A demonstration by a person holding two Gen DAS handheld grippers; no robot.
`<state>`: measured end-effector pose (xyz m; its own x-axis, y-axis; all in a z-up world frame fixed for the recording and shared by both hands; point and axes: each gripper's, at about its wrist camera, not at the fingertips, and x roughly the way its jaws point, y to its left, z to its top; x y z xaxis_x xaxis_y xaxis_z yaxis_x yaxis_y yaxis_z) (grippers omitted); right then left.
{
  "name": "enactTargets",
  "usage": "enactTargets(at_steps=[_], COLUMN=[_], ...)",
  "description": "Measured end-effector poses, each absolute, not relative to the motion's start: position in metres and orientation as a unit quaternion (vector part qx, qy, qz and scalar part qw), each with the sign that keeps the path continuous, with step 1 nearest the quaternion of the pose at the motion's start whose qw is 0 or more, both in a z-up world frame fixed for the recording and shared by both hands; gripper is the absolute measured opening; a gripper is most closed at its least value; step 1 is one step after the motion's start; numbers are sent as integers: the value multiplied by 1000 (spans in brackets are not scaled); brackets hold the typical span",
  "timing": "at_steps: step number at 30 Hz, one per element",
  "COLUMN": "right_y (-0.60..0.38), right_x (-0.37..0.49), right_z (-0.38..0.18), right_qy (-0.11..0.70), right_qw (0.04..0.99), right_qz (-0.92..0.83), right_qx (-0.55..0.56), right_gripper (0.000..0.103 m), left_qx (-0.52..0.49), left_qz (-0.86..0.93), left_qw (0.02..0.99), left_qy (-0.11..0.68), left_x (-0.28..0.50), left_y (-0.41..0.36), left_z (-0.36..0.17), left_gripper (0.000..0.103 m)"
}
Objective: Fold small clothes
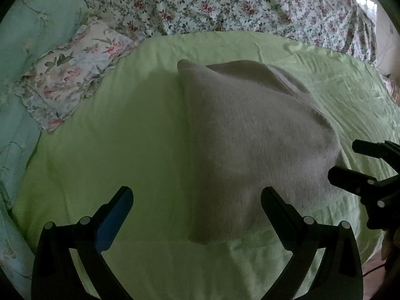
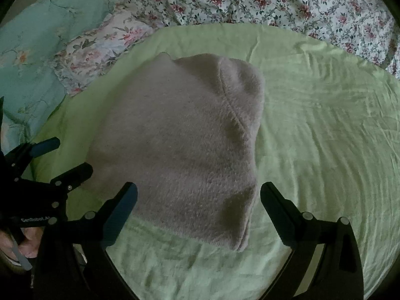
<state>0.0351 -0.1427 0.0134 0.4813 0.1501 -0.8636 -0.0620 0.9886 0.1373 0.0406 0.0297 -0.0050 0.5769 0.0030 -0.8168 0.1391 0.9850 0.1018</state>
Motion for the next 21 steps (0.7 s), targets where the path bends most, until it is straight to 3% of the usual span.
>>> enactTargets(at_steps=[21], right_y=[-150], right_x=[41], right_z=[10], right_qy=[509], right_qw=[858], right_qz=[58], right_qx=[47], right_gripper=[99], left_qx=[77], left_qz=[-39], left_qw=[883], left_qy=[461], left_x=[45], left_y=[25], left_z=[-6], left_gripper=[102])
